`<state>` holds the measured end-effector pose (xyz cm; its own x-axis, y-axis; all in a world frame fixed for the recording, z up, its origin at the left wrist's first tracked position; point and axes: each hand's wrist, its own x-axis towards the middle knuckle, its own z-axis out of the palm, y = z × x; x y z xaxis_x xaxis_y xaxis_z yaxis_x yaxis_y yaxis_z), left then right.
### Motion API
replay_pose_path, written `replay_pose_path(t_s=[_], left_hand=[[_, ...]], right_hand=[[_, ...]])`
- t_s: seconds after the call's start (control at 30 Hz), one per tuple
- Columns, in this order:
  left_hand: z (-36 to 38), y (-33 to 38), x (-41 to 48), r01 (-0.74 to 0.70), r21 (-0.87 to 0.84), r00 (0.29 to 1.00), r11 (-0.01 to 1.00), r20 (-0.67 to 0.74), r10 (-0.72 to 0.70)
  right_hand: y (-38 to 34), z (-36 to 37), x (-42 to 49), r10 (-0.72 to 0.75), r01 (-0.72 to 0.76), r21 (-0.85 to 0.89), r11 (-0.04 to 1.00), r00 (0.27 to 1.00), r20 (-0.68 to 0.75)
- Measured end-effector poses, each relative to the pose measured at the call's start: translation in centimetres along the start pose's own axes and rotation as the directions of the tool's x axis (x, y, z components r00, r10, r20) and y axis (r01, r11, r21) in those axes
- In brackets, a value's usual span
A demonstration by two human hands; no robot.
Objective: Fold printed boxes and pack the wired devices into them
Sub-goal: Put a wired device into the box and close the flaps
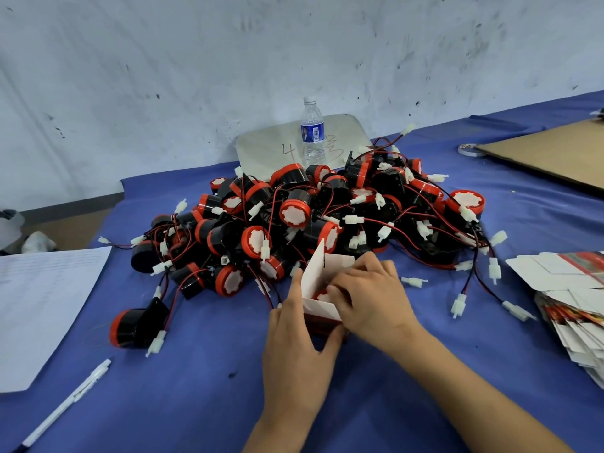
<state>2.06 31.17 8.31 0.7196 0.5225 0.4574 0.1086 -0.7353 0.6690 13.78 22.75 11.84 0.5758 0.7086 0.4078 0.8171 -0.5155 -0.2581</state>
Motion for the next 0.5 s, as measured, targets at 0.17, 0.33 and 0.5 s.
replay_pose_path(t_s=[0.17, 0.33, 0.5], left_hand=[[-0.1, 0.9, 0.0, -0.007, 0.091, 1.0, 0.996, -0.023, 0.009], [-0.4, 1.3, 0.0, 0.005, 0.123, 0.997, 0.992, -0.071, 0.004], [0.0, 0.3, 0.4, 0.029, 0.074, 0.999, 0.997, -0.042, -0.026]], right_hand=[[-0.6, -0.7, -0.2, -0.048, 0.053, -0.097, 0.994, 0.997, 0.052], [0.0, -0.9, -0.2, -0.088, 0.09, -0.041, 0.995, 0.994, 0.059], [0.5, -0.9, -0.2, 0.016, -0.046, 0.455, 0.889, 0.997, 0.07]])
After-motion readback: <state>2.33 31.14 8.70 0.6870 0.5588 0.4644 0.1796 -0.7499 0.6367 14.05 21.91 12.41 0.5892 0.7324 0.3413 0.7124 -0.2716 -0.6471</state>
